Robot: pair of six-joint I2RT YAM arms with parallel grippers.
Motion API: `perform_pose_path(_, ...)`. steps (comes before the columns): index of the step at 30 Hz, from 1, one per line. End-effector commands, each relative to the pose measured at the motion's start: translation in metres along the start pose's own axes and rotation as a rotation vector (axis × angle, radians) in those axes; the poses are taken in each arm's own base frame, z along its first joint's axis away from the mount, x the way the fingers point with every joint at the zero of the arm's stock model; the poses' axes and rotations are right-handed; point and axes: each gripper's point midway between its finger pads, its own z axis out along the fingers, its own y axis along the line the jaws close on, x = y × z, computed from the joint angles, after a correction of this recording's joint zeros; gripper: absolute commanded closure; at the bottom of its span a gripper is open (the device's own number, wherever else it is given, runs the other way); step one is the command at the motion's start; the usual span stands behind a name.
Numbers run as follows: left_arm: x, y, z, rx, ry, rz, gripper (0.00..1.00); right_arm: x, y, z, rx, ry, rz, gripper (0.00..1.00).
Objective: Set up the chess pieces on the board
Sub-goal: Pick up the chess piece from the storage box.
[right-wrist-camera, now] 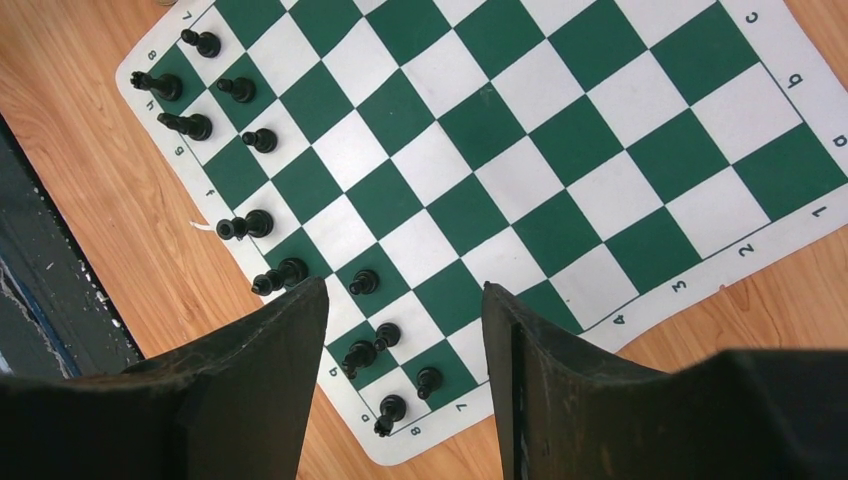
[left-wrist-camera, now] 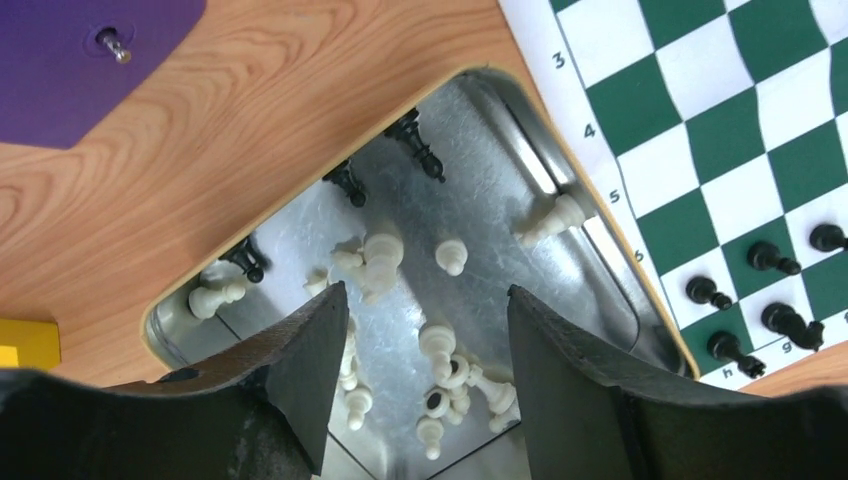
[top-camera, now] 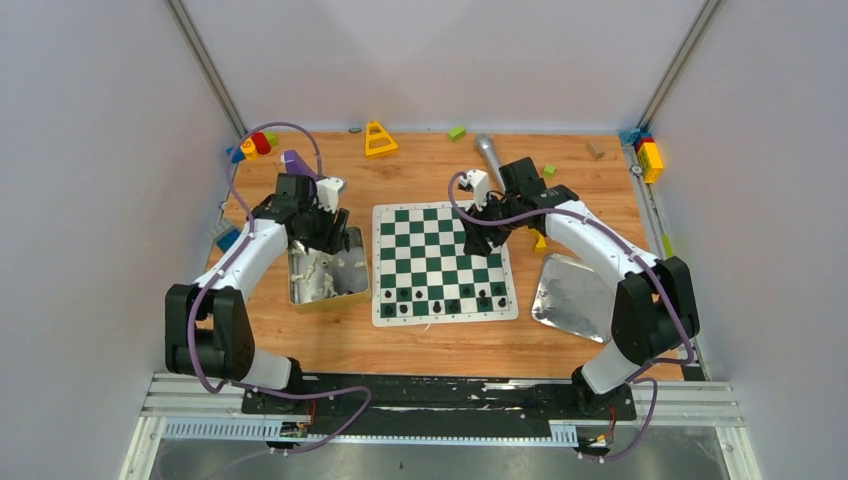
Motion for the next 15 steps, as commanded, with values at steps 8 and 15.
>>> perform_pose_path(8,-0.03,-0.004,0.024,-0.013,-0.011,-0.176,0.39,-0.005,-0.002,0.001,-0.005,-0.042,-0.013,0.42)
perform_pose_path(15,-0.02,-0.004,0.047,-0.015,0.029,-0.274,0.48,-0.002,-0.002,0.0,-0.011,-0.04,-0.002,0.42)
